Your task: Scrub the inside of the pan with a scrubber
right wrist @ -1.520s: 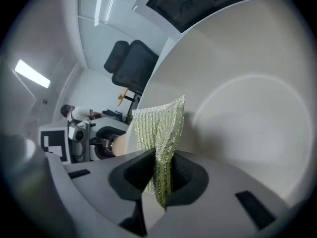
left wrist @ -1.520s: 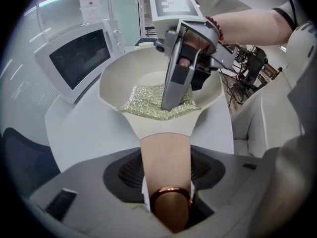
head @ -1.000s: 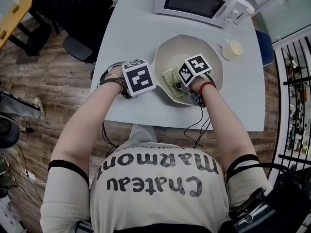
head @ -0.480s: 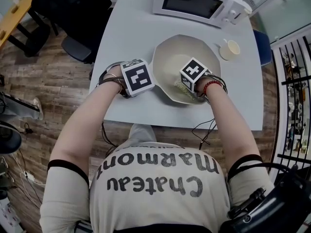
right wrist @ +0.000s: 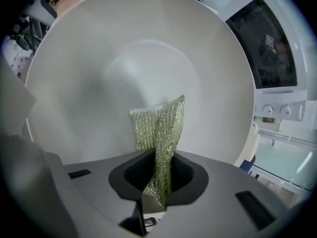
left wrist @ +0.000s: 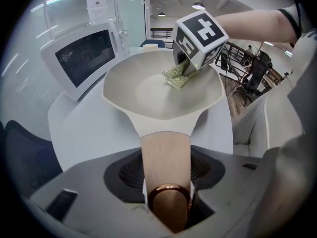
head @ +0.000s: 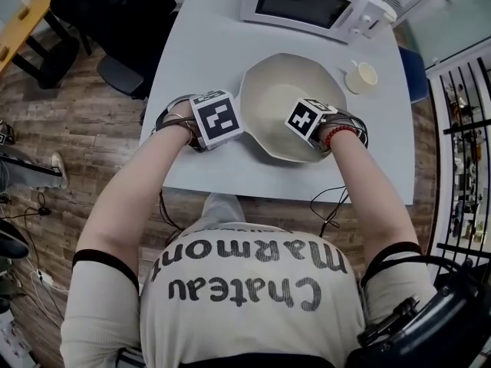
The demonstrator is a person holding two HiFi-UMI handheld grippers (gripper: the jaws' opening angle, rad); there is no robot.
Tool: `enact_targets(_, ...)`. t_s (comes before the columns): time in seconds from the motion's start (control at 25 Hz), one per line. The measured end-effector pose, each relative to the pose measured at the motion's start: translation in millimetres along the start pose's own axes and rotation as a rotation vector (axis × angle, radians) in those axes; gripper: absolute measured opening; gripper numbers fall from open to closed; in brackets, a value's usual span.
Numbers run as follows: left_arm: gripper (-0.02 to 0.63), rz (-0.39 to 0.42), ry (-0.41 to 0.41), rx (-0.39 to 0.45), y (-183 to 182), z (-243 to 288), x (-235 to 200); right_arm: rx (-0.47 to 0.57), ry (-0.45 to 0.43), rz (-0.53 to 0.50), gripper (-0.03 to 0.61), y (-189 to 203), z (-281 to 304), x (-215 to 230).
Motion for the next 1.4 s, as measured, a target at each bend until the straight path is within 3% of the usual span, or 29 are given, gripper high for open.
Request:
enact_targets(0.16, 0.222, -0.004, 0.001, -0.001, 0.1, -0.4, 0.6, -0.002, 0.096, -0.020, 0.057, 9.7, -4.9, 19.8)
enact_targets(0.84, 0.222, 0.011, -0.011, 0.013, -6.4, 1.8, 1.8, 0.147, 0.277, 0.081, 0.058, 22.8, -30.9, 74.4)
enact_targets(1.04, 0.224, 0.021, -0.018, 0.012, -5.6, 1.4, 1.6, 0.227, 0.461, -0.034, 0.058, 16.3, -51.3, 89.6)
enact_targets(1.12, 0.224, 0.019, -0.017, 0.012, -5.2, 1.1, 1.8, 0.295, 0.497, -0.018, 0.058, 12.0, -64.7, 93.6)
enact_targets(1.2, 0.224, 0.000, 0.004, -0.003, -2.8, 2.1, 5.6, 0.423, 0.458, 0.071, 0.057, 2.3, -83.1, 92.9)
enact_targets(1.28, 0.224, -0.007, 0.013, -0.007, -2.4, 2.0, 6.0, 0.605, 0.304, 0.237, 0.057, -16.4, -104.7, 83.0)
enact_targets(1.32, 0.224, -0.008, 0.016, -0.008, -2.3, 1.5, 5.8, 0.703, 0.178, 0.338, 0.057, -28.2, -114.6, 73.9)
enact_targets(1.4, 0.224, -0.008, 0.020, -0.008, -2.9, 0.6, 5.9, 0.889, -0.185, 0.550, 0.057, -56.2, -131.4, 46.9)
Point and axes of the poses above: the fingertips, and each gripper's own axes: z forward along the fingers, x to its right, y out of its underside, the point moved 3 cm from there along -z, backward along the fingers, and after that the axes turned 11 degrees about x, right-handed, at the moved point
